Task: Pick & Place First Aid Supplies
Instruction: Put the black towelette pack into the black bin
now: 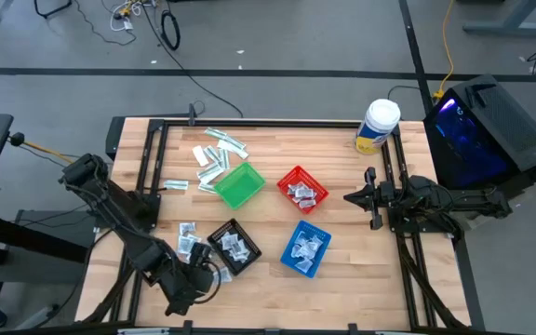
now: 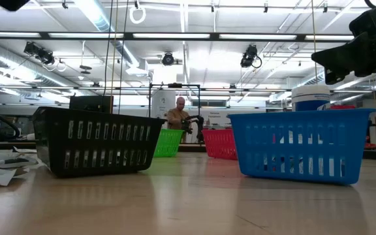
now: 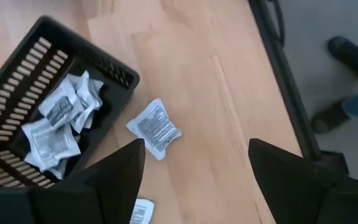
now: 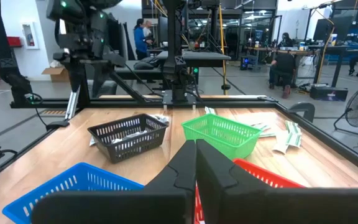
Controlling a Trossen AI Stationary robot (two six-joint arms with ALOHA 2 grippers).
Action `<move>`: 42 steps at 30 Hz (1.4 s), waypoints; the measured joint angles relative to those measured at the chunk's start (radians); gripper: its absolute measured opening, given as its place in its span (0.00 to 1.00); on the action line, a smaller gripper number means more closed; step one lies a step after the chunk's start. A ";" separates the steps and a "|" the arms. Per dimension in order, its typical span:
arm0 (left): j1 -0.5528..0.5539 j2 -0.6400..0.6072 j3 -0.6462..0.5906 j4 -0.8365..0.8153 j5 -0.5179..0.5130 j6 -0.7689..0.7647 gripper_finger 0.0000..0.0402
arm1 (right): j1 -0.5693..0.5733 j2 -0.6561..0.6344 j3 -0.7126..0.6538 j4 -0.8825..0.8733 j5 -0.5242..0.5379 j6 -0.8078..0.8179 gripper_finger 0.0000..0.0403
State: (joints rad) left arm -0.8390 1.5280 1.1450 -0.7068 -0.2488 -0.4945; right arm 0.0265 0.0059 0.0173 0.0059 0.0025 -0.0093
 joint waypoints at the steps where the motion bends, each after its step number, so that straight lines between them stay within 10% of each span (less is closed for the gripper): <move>1: -0.015 0.000 -0.019 0.019 -0.020 -0.021 0.73 | 0.000 0.000 0.000 0.000 0.000 0.000 0.03; 18: -0.169 0.000 -0.293 0.291 -0.363 -0.395 0.73 | 0.000 0.000 0.000 0.000 0.000 0.000 0.03; 42: -0.255 0.230 -0.317 0.472 -0.592 -0.667 0.73 | 0.000 0.000 0.000 0.000 0.000 0.000 0.03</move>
State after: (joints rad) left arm -1.0939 1.7579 0.8284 -0.2349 -0.8407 -1.1617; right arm 0.0268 0.0059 0.0174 0.0059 0.0029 -0.0093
